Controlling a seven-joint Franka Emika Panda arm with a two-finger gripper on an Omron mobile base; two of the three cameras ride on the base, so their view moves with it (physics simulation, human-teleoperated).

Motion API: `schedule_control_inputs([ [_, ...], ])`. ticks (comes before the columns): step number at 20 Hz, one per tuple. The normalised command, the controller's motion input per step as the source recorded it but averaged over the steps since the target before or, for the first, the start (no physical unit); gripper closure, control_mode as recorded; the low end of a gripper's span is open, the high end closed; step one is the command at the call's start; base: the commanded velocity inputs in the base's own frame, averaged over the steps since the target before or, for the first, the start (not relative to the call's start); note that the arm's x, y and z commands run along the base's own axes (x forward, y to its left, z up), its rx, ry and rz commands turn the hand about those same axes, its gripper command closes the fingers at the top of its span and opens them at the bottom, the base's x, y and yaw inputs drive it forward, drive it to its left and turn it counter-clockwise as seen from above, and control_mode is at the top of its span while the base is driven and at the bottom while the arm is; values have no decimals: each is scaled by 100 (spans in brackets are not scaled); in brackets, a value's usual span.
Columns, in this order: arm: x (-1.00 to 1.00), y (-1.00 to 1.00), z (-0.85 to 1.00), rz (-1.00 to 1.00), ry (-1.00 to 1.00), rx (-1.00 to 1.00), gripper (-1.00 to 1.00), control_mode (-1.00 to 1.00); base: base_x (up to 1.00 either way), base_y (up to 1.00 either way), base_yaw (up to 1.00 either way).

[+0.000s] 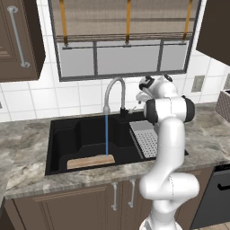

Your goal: Turn on the sink faucet with hot water and rinse the cutting board for ten seconds, then turn off the faucet. Push the cutting board to reach the water if necessary.

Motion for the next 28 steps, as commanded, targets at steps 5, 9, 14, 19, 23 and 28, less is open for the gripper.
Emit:
schedule_control_inputs([
  [5,0,2,-35,0,0,0,-100,-100,0,0,0],
  [9,0,1,-29,0,-1,0,-100,-100,0,0,0],
  [14,0,0,-8,0,-3,0,-100,-100,0,0,0],
  [19,2,0,0,0,-1,0,-100,-100,0,0,0],
  [23,2,0,0,0,-1,0,-100,-100,0,0,0],
  [28,0,0,0,0,-2,0,-100,-100,0,0,0],
])
